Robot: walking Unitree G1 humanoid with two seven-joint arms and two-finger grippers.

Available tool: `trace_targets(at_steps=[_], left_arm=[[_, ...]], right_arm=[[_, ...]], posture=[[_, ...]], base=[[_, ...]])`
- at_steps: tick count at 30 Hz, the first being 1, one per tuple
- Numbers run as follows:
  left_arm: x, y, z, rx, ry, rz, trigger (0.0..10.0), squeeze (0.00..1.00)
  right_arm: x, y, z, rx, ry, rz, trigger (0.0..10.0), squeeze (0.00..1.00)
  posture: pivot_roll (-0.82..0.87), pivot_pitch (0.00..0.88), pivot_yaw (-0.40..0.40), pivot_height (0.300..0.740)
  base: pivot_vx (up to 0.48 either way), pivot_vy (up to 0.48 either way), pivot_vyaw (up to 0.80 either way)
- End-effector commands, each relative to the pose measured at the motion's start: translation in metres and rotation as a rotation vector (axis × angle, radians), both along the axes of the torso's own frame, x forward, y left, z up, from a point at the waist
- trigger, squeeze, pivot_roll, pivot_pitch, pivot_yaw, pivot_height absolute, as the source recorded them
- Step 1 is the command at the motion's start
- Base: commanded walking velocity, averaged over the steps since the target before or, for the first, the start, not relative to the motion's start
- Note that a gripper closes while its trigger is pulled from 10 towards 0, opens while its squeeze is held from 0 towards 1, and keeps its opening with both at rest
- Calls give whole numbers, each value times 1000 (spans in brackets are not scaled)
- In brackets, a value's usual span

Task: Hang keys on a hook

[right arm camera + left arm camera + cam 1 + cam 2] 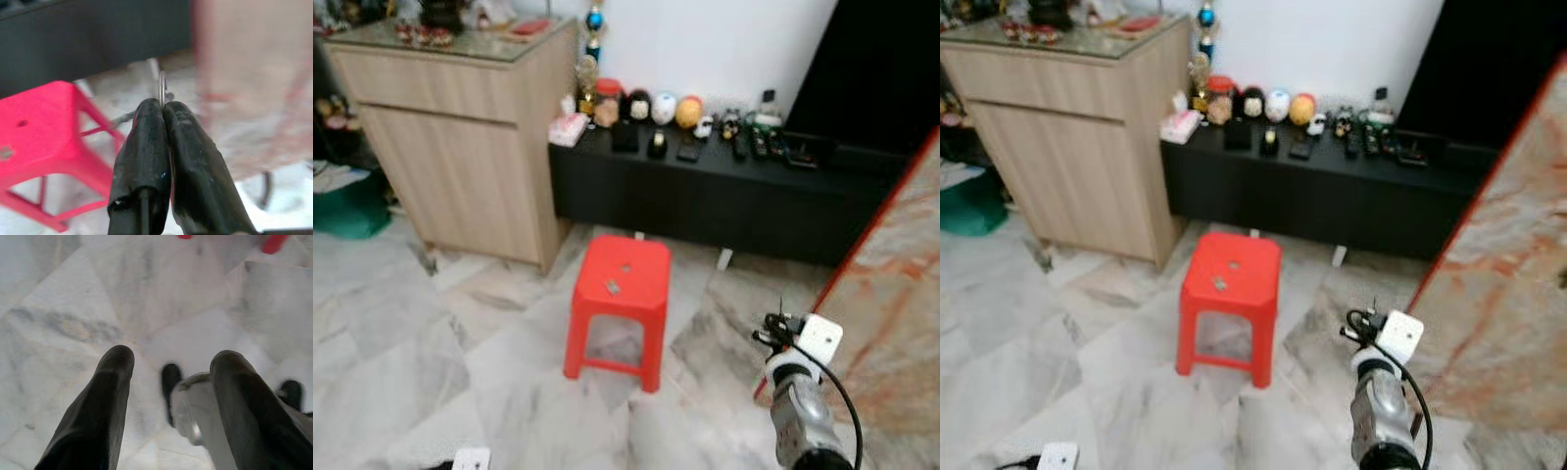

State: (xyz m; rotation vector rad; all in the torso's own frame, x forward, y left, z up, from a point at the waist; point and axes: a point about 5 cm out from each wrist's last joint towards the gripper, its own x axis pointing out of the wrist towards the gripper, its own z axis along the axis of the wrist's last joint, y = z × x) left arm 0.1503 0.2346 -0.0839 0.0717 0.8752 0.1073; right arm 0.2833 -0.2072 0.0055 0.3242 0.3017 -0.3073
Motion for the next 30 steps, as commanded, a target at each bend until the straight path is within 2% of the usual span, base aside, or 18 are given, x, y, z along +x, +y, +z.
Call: trace_targets(at_steps=[1,7,14,21,30], left_arm=[[-5,-6,-4,-15,25,-19,10000,0],[-5,-6,-4,-15,25,-20,10000,0],[-4,-6,-3,-14,23,-21,10000,0],[-4,-6,-3,-14,23,-19,10000,0],[-3,-6,-3,-17,21,-14,10000,0]], right_arm=[[2,-6,5,-9,-22,-22,10000,0],[4,-4,6,10,-38,-30,10000,0],[4,-4,7,12,-51,-36,10000,0],[6,-6,11,3,-72,-49,10000,0],[19,-2,28,-39,-136,-3,10000,0]], posture=[[13,0,-79,740],[13,0,-77,740],[13,0,-77,740],[9,0,-77,740],[0,0,-78,740]], base=[[0,-375,0],[0,-375,0],[0,-374,-788],[0,-374,0],[0,-356,0]])
